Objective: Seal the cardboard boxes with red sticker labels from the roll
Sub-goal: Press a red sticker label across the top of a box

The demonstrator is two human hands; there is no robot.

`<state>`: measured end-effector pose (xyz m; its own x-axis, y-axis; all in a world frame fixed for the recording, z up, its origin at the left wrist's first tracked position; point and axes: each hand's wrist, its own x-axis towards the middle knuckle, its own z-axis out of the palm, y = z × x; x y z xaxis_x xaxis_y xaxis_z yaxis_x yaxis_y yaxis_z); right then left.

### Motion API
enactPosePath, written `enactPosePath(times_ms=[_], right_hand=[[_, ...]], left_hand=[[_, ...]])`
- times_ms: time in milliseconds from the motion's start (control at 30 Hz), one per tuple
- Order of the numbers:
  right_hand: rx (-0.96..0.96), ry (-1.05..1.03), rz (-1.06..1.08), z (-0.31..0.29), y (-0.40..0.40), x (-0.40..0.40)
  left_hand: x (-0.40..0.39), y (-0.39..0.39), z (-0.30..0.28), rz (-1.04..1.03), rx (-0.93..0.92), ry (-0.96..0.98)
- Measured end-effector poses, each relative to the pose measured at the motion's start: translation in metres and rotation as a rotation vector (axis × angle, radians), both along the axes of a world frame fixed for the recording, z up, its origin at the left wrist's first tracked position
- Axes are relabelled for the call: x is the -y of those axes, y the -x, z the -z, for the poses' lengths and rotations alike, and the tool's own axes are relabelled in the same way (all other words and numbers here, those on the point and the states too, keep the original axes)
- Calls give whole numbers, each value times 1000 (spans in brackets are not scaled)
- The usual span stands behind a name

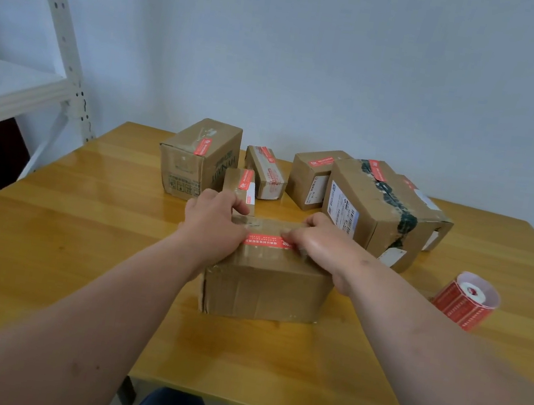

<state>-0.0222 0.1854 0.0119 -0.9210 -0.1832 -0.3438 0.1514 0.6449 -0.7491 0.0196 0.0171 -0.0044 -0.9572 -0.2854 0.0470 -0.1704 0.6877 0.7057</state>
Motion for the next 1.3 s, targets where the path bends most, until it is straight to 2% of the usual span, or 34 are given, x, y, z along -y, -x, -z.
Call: enactPosePath(times_ms=[133,267,300,467,600,767,867,1033,1133,1233,1300], right_hand=[[68,90,22,-3,1,-7],[31,35,-42,0,-5,-8],[36,40,-44,0,-4,-8],[66,78,-51,0,-4,-11],[42,41,-61,1,-4,-9],[85,81,-58,-1,-5,-12],[63,53,-75,0,-5,-11],[102,34,-112,-3,-3,-16],[176,57,-196,-5,-2,-25],[263,59,-345,-9,-1,-30],[267,54,-388,-10,-1,-27]], left_hand=[[8,2,1,26,17,-165],[4,-1,3,41,7,4],[5,-1,2,45,14,-8],[15,-4,-2,56,43,-312],[12,-3,1,64,21,-195],[12,-1,1,40,24,-244],[11,-3,4,55,1,-109],[16,-2,-1,69,52,-197],[18,-7,-8,99,46,-59],[15,-20,-20,210,167,344],[14,-25,-24,321,258,496]])
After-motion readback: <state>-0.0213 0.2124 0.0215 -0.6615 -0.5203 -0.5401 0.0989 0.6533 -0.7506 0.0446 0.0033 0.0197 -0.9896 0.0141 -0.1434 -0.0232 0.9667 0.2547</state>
